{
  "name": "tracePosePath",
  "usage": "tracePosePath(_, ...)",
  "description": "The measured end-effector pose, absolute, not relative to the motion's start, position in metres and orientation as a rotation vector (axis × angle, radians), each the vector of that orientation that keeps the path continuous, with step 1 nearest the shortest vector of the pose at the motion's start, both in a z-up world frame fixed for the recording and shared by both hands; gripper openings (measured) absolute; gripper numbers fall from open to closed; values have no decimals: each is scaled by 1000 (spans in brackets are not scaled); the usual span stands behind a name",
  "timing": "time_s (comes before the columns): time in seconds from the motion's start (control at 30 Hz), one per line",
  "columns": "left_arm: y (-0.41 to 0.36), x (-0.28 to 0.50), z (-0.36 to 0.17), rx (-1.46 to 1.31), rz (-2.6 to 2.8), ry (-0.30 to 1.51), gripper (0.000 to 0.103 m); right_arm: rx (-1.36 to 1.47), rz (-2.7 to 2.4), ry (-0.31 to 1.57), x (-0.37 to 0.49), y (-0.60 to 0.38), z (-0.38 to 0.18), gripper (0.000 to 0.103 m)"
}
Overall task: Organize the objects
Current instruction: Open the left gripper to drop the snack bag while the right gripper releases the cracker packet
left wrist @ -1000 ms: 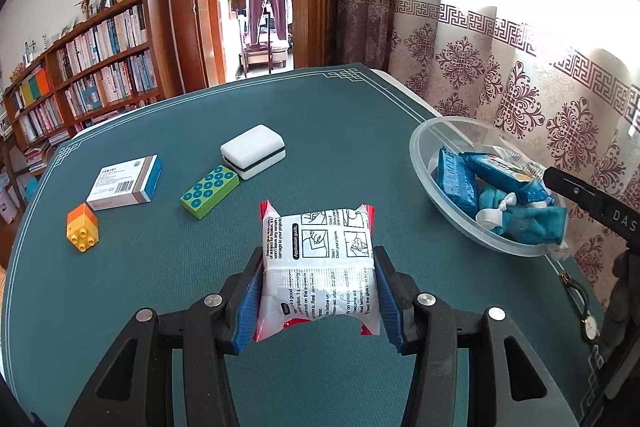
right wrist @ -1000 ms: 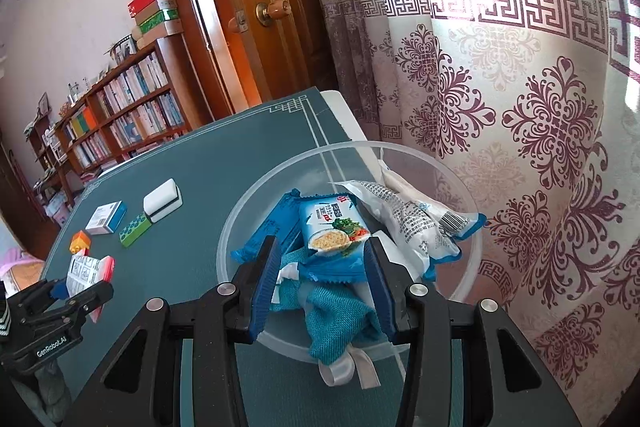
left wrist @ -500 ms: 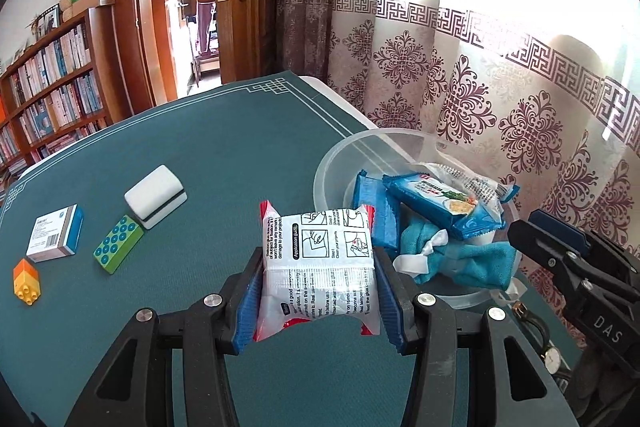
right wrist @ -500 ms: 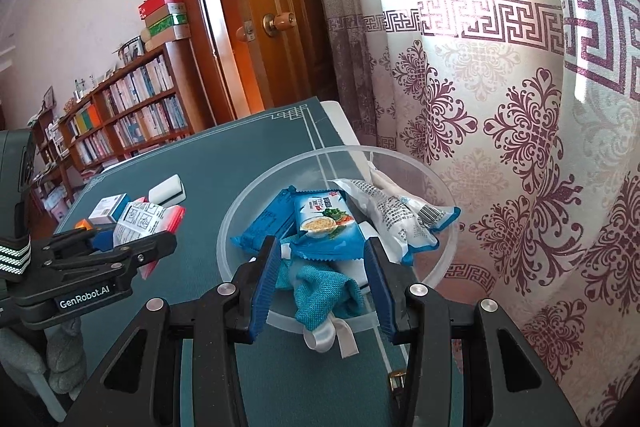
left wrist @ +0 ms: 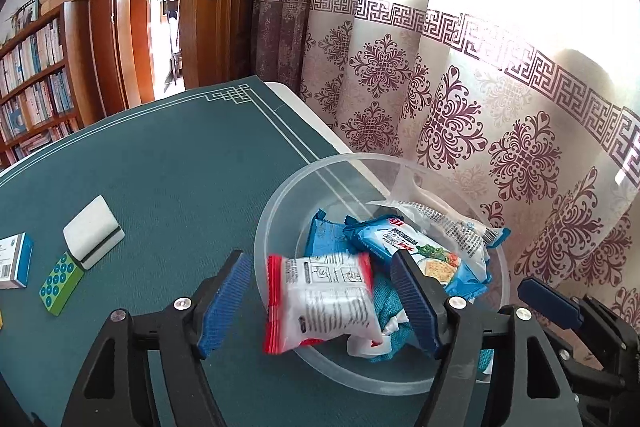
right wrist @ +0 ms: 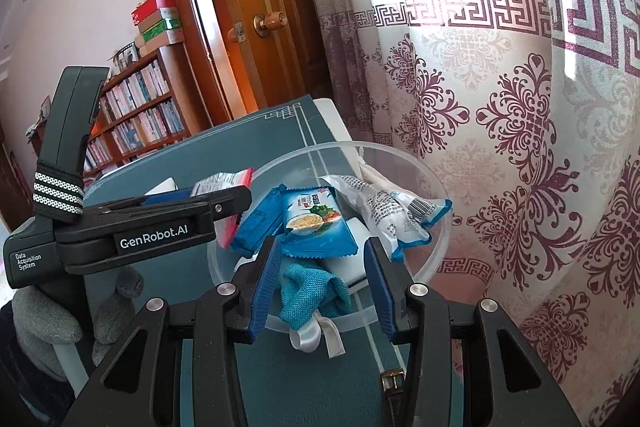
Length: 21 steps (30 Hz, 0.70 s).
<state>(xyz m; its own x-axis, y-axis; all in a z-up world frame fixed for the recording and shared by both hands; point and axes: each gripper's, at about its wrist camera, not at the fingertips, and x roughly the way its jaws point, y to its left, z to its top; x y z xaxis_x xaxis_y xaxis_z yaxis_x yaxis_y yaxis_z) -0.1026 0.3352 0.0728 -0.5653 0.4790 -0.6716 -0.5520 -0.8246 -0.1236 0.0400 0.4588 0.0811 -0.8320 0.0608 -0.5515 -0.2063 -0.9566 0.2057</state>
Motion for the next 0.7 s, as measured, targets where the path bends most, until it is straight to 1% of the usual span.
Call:
tracePosePath(0.07,328,-104,71,-980,2366,109,81,-845,2849,387,39,459,80,45)
tracePosePath(0.2,316,-108,67,-1013,2386,60,82,-857,2845,382,38,458,77,45)
tracePosePath(0.33,309,-105,63,-1024,2423,71,82,-858,2842,363,37,457,77,45)
tracePosePath(0.37,307,-104,63,-1021,2437,83,85,-860,2843,364,37,456,76,45)
tracePosePath(0.47,303,-101,60,-1036,2503,136,97,-867,2840,366,37,456,75,45)
tracePosePath(0.5,301,-100,58,-1040,2518,139,98,-870,2839,368,37,456,75,45)
tracePosePath(0.57,296,-100,56,-1061,2527,136,98,-878,2834,372,36,455,74,47)
tracePosePath(0.6,294,-99,55,-1072,2532,136,98,-877,2832,378,36,456,74,52)
tracePosePath(0.63,291,-99,55,-1076,2539,136,98,-876,2830,384,36,456,74,54)
tracePosePath(0.7,285,-97,55,-1075,2558,136,98,-877,2828,387,37,455,74,54)
